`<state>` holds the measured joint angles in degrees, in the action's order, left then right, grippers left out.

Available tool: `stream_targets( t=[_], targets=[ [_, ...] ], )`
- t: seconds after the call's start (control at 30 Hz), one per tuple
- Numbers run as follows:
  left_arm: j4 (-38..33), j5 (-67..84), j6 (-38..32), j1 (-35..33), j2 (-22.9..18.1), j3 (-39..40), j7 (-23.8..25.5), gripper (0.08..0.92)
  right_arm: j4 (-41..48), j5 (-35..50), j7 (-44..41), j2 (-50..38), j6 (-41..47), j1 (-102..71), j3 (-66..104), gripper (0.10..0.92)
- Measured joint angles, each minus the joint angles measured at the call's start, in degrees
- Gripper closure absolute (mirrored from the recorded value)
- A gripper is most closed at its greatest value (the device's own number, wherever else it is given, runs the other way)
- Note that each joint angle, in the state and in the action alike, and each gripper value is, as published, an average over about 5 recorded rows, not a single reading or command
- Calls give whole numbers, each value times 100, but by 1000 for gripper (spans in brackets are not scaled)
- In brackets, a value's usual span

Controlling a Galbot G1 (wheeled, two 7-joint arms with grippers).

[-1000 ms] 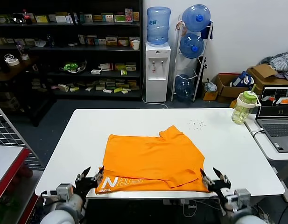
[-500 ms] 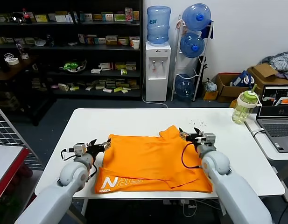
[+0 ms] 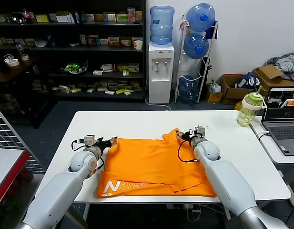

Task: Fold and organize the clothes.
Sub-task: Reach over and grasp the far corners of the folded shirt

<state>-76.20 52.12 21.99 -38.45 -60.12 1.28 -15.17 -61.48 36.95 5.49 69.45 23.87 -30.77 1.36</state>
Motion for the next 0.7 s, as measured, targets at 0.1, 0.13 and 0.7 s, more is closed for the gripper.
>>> stream_targets(
  t=[0.1, 0.13, 0.7],
  targets=[
    [157, -9, 43, 114, -52, 70, 11, 177, 131, 7, -40, 35, 50, 74, -74, 219],
    [198, -13, 62, 141, -63, 94, 11, 177, 162, 13, -49, 45, 70, 91, -94, 239],
    [475, -16, 173, 286, -145, 283, 71, 501, 285, 120, -145, 78, 234, 146, -245, 718]
  ],
)
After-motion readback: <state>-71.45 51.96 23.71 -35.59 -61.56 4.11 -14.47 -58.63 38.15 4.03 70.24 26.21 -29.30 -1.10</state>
